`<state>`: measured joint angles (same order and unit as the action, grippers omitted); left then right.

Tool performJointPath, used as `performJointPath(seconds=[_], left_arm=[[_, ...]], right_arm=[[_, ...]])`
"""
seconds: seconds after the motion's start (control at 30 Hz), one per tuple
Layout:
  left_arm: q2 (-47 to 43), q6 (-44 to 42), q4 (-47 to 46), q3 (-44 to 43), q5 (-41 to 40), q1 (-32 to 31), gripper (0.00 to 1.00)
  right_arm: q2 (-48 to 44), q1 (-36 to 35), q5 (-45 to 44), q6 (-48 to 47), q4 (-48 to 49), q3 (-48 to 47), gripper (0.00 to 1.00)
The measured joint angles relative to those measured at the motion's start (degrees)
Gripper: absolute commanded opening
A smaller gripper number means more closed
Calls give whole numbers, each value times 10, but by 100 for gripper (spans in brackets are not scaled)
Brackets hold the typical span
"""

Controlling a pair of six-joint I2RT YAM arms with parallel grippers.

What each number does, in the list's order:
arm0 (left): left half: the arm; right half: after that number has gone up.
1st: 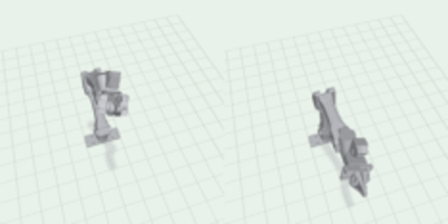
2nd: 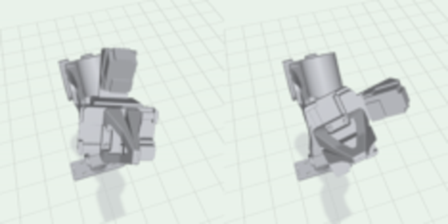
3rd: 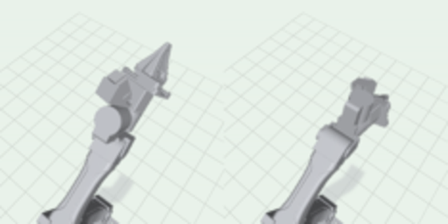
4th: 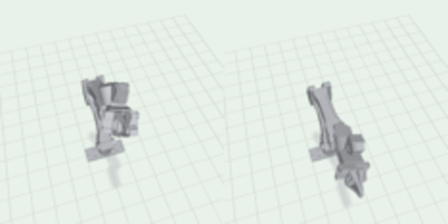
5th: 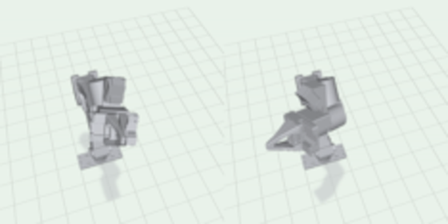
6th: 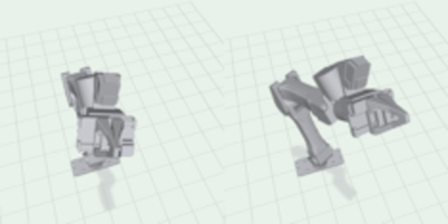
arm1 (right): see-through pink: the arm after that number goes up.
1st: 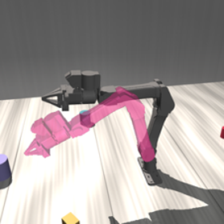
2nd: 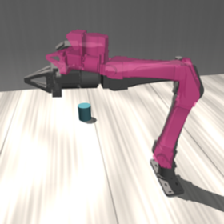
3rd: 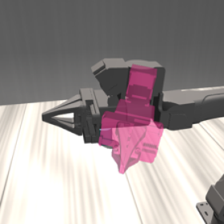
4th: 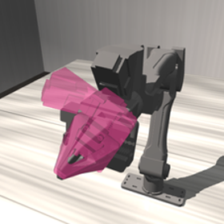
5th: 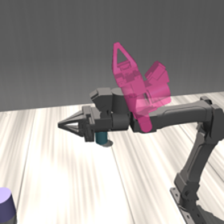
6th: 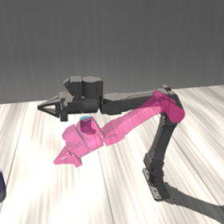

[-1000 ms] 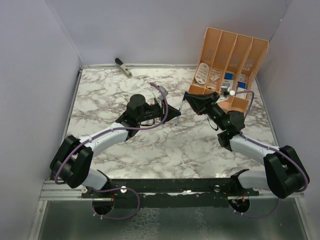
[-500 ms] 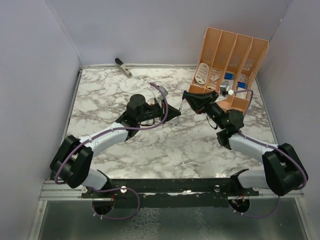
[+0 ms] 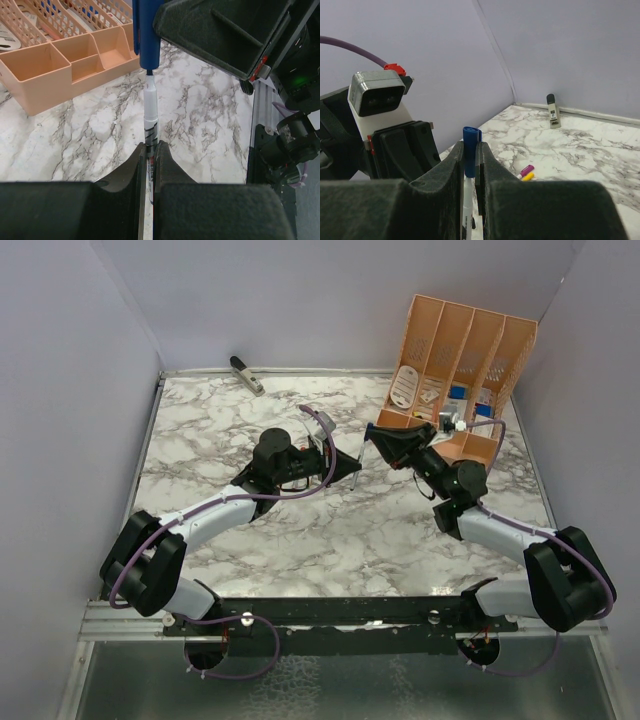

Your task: Insert the pens into the pen caps

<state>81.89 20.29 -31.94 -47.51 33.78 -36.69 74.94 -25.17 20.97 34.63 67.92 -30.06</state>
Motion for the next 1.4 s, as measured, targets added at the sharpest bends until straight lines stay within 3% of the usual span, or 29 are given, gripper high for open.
performJointPath(seconds=[0.73,1.4], left_arm=[[0,8,-6,0,-21,2,0],[-7,-7,34,1,-120,-5,0]], right_arm=[[26,-15,15,11,3,17,1],[60,-47,-40,-40,-2,12,1]])
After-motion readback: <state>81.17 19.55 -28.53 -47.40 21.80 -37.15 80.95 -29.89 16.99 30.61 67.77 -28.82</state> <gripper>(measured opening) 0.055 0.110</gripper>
